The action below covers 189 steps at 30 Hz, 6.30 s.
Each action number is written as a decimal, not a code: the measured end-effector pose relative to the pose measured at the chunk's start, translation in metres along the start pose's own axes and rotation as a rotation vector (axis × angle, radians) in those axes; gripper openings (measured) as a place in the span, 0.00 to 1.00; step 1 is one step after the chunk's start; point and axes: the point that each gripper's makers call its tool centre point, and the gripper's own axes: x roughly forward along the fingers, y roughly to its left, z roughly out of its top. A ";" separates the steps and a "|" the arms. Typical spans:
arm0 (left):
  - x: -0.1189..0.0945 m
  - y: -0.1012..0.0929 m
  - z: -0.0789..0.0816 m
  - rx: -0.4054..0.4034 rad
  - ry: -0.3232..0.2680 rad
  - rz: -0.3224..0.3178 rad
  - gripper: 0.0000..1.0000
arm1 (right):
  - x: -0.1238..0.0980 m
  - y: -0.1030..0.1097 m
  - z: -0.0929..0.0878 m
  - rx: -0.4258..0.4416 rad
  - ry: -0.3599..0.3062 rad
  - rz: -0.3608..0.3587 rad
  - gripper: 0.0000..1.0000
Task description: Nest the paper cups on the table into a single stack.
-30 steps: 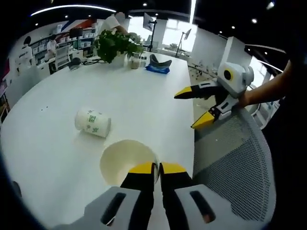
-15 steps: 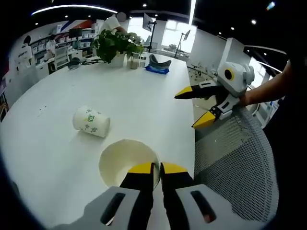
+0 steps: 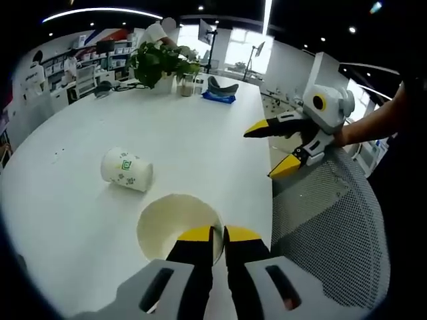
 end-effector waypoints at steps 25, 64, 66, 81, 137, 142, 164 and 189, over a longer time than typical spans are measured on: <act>-0.078 0.002 0.018 0.030 -0.161 0.188 0.20 | 0.057 -0.027 0.031 -0.032 0.018 0.060 0.61; -0.138 0.010 -0.010 -0.112 -0.336 0.512 0.33 | 0.210 -0.050 0.033 0.207 0.173 0.049 0.48; -0.139 0.011 -0.010 -0.120 -0.340 0.518 0.32 | 0.212 -0.048 0.032 0.217 0.179 0.043 0.43; -0.131 0.015 -0.004 -0.116 -0.340 0.500 0.30 | 0.195 -0.041 0.023 0.169 0.189 0.054 0.35; -0.100 -0.035 0.068 0.116 -0.342 0.051 0.13 | 0.027 0.080 0.109 -0.022 -0.133 0.552 0.34; -0.097 -0.041 0.062 0.133 -0.314 0.027 0.10 | 0.025 0.083 0.111 -0.050 -0.153 0.575 0.34; -0.101 -0.059 0.065 0.243 -0.255 -0.023 0.00 | 0.027 0.079 0.100 -0.062 -0.107 0.542 0.36; -0.091 -0.024 0.051 0.319 -0.085 0.090 0.00 | 0.023 0.045 0.074 0.071 -0.081 0.380 0.59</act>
